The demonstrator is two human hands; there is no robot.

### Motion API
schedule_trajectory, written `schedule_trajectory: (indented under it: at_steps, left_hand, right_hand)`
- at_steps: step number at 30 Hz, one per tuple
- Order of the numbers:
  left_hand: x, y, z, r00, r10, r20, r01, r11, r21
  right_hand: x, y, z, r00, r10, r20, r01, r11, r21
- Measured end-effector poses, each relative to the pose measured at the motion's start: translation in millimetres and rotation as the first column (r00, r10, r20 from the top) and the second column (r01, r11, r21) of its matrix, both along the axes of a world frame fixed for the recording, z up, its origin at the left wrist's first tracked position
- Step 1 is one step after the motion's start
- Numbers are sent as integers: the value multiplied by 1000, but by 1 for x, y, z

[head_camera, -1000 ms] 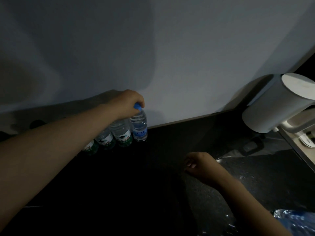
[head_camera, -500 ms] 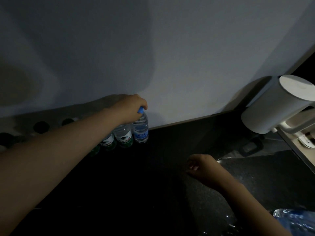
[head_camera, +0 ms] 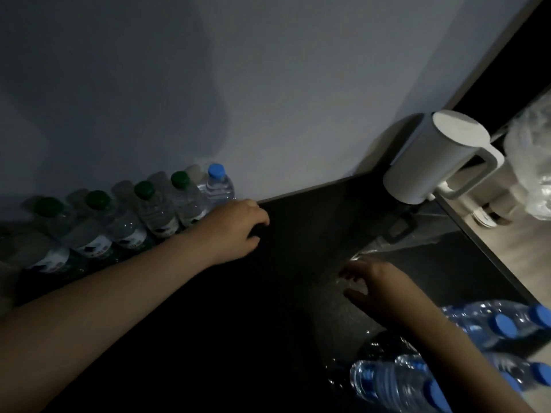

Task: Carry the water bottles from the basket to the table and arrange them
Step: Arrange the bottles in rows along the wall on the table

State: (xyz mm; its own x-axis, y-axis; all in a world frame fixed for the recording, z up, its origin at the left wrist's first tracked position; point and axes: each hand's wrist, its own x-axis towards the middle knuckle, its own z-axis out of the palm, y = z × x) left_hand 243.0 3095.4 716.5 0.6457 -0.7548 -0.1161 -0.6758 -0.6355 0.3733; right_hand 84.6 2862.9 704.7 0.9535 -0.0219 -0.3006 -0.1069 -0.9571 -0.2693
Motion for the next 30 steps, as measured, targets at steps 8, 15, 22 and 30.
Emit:
schedule_trajectory:
  at_steps: [8,15,22,30]
  left_hand:
    - [-89,-32,8,968,-178,-175,185,982,27]
    - [-139,-68,-1,929,-294,-226,305,952,14]
    - [-180,-107,-7,885,-395,-249,405,914,-8]
    - [-198,-140,-8,861,-443,-251,456,890,-6]
  right_hand:
    - [-81,-16,42,988,-152,26,153,988,-36]
    - [-133,-36,50,955,-284,89,288,957,-38]
    - [-173,-58,48,886,-444,137,448,894,-1]
    - [-193,-83,39,843,-517,150,522,853,6]
